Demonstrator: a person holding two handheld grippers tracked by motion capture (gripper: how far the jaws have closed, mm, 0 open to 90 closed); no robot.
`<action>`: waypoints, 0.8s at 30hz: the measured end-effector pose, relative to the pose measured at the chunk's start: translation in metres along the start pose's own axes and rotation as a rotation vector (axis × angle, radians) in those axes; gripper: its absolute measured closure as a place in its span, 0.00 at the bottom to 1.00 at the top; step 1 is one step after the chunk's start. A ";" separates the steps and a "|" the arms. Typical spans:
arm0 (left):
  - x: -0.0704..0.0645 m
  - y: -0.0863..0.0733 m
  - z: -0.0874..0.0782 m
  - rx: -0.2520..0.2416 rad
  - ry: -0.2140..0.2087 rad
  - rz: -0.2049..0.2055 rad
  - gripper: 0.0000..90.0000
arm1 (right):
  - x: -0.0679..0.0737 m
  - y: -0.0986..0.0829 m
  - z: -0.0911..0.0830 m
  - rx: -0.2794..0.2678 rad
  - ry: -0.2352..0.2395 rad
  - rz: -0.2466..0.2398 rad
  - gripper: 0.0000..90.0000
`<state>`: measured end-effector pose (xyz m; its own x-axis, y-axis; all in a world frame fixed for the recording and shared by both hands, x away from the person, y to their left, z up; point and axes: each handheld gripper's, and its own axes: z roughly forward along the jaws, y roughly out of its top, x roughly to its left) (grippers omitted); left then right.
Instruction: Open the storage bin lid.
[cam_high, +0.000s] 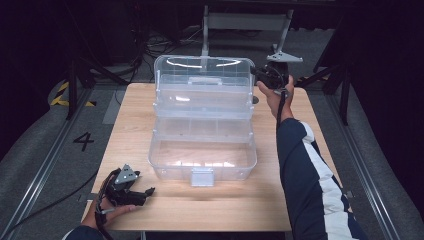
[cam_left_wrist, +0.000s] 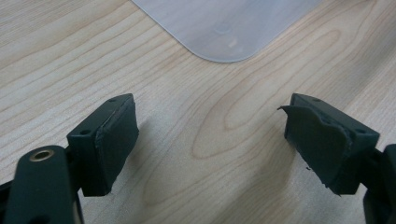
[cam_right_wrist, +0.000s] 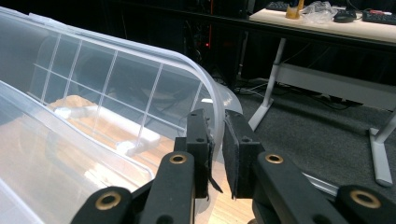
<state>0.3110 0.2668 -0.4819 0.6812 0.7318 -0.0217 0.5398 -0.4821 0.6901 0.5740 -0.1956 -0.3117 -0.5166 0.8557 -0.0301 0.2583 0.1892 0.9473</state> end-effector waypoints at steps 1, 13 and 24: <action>0.000 0.000 0.000 0.000 0.001 -0.001 0.20 | 0.000 -0.001 0.001 0.000 0.000 0.006 0.91; 0.001 0.000 -0.001 0.006 0.004 0.008 0.20 | -0.005 -0.005 0.019 0.035 -0.020 0.024 0.90; 0.000 -0.001 -0.002 0.010 0.018 0.004 0.20 | -0.010 -0.015 0.037 0.074 -0.035 0.048 0.89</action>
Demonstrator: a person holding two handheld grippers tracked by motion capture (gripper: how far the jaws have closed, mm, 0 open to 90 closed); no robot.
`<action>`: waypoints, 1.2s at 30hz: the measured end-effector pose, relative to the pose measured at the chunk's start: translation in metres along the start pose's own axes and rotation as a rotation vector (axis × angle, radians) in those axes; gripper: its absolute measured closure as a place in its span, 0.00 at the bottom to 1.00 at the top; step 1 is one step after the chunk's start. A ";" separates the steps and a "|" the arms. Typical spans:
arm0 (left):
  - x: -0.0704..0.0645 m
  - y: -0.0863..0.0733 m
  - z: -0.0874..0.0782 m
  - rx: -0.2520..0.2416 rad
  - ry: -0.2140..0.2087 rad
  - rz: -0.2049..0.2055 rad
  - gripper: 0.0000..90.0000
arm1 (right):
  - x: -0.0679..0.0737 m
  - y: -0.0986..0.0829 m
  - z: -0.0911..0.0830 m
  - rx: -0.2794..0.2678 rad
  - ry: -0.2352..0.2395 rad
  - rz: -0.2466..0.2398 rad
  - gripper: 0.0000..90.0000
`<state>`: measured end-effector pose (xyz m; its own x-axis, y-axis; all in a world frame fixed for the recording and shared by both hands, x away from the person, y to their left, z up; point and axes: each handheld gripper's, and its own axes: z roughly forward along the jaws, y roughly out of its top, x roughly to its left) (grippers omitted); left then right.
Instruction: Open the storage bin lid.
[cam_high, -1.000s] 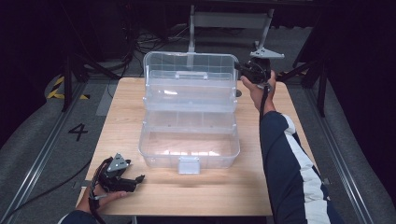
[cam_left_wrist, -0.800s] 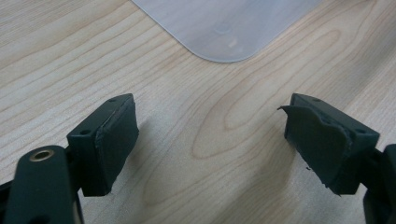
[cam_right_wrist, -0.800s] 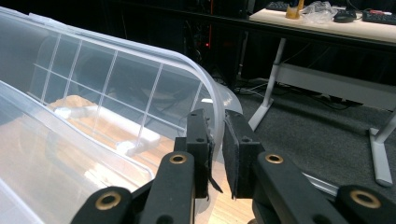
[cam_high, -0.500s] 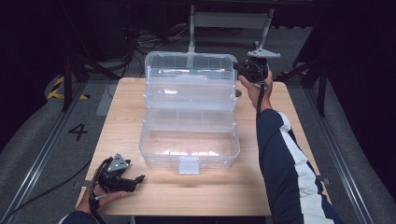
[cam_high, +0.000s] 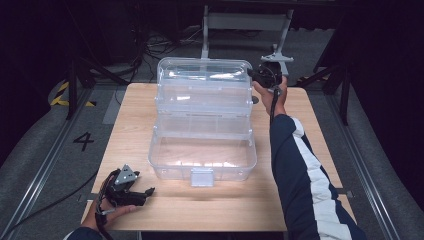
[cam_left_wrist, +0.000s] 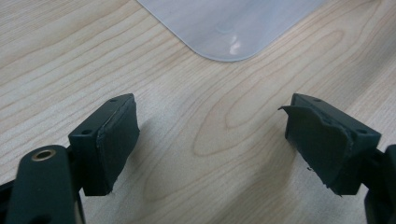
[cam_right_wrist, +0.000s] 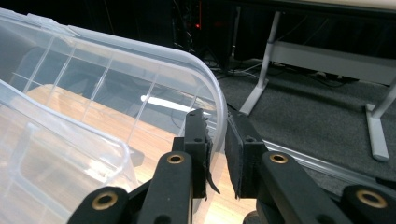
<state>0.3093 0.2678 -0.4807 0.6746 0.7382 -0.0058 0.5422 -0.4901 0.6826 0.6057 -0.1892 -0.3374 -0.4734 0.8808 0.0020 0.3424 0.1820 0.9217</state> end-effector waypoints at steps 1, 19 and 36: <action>0.000 0.000 0.000 0.000 0.000 0.000 0.20 | 0.000 0.000 0.000 0.000 0.000 0.000 0.89; 0.000 -0.001 0.000 -0.006 -0.001 -0.008 0.20 | -0.003 -0.010 0.020 0.045 -0.023 0.021 0.87; 0.000 -0.001 0.000 -0.008 -0.005 -0.007 0.20 | -0.007 -0.035 0.040 0.126 -0.042 0.060 0.86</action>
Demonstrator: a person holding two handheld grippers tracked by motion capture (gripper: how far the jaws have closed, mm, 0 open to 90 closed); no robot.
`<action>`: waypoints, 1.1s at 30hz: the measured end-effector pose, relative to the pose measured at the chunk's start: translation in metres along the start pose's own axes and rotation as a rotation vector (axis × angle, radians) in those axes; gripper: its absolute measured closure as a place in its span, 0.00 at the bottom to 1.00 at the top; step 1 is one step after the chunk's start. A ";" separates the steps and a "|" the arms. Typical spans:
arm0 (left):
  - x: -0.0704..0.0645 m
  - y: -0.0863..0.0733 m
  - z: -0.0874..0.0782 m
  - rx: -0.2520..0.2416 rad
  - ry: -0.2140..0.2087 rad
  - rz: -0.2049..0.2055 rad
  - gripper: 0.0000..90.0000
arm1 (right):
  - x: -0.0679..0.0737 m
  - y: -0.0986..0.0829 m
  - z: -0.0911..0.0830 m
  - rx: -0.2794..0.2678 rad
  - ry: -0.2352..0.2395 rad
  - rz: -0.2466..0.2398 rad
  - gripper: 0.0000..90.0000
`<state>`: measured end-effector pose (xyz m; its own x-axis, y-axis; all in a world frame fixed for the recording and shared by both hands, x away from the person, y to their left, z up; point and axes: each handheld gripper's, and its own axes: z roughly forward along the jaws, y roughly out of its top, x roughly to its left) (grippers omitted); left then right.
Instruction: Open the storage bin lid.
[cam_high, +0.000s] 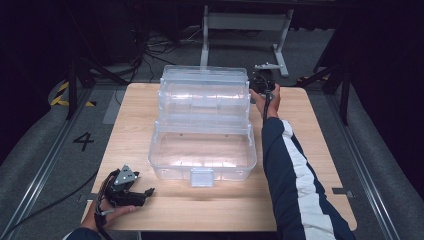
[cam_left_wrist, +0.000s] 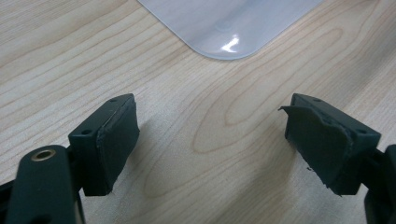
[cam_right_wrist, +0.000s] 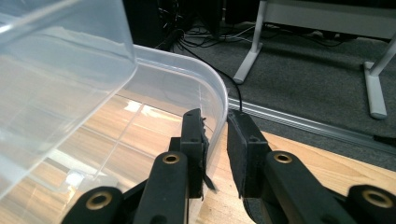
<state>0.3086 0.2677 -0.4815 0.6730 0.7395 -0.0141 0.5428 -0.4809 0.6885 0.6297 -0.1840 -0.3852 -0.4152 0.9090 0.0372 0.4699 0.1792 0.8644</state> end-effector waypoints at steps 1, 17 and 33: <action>0.000 0.000 0.000 0.000 0.000 0.000 0.20 | 0.000 0.000 0.000 0.002 -0.004 -0.008 0.86; 0.000 0.000 0.000 0.001 0.002 0.005 0.20 | 0.003 0.002 -0.002 0.010 -0.017 -0.053 0.85; -0.001 0.000 0.000 0.001 0.002 -0.008 0.20 | 0.008 0.016 -0.025 -0.034 0.008 -0.112 0.83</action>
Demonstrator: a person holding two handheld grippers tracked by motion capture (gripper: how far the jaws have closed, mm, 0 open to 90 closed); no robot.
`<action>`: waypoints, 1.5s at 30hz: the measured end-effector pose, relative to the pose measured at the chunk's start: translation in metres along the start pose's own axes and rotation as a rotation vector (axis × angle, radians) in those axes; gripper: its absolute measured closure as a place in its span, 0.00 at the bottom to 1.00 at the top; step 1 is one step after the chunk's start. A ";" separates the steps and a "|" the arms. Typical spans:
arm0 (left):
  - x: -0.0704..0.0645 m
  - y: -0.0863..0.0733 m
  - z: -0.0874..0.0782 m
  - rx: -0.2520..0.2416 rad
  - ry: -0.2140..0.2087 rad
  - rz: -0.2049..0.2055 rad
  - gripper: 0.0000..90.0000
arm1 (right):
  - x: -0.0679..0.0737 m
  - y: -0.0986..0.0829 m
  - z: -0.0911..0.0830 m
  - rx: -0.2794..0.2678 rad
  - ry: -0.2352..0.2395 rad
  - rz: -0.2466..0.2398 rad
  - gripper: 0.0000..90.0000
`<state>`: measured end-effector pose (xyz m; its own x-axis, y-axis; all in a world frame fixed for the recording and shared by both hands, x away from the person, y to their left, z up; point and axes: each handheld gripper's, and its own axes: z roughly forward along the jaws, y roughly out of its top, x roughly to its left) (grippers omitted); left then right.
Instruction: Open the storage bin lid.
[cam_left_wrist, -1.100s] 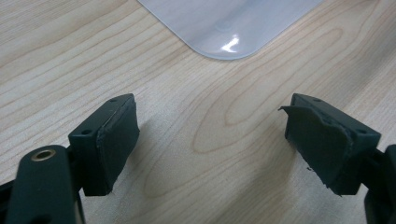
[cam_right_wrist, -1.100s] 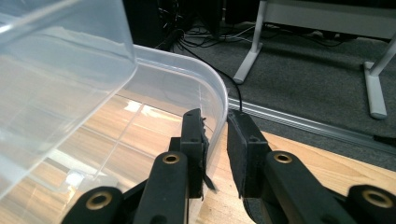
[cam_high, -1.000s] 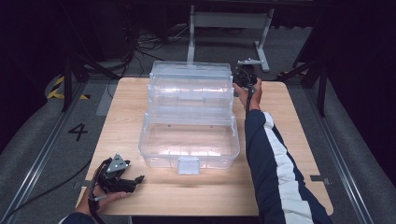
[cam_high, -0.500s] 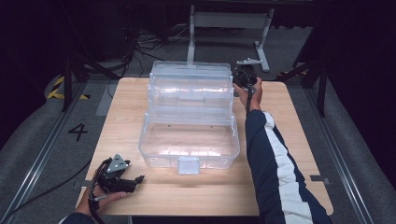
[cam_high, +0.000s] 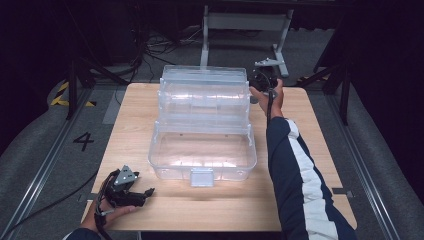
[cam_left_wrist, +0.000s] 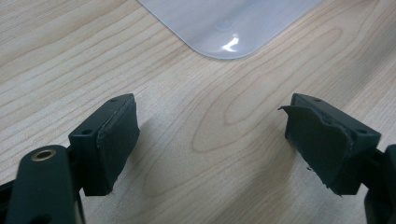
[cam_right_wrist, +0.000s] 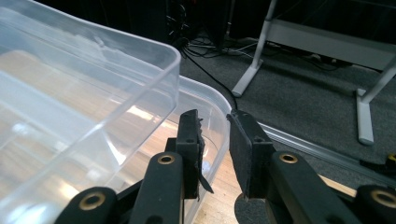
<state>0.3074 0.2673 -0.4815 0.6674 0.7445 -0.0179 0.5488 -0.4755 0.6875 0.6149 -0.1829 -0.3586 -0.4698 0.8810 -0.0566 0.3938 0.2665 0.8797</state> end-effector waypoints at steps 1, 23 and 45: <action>0.000 0.000 0.000 0.000 0.000 0.000 0.20 | 0.000 0.000 -0.002 0.002 0.000 -0.008 0.83; -0.001 -0.001 -0.001 0.003 0.013 0.006 0.20 | 0.008 -0.012 -0.057 -0.005 0.065 -0.166 0.73; -0.001 -0.001 -0.001 0.003 0.016 0.009 0.20 | 0.018 -0.030 -0.106 0.019 0.088 -0.285 0.67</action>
<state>0.3056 0.2679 -0.4813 0.6638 0.7479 0.0001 0.5448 -0.4836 0.6851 0.5112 -0.2169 -0.3364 -0.6298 0.7326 -0.2581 0.2505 0.5062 0.8252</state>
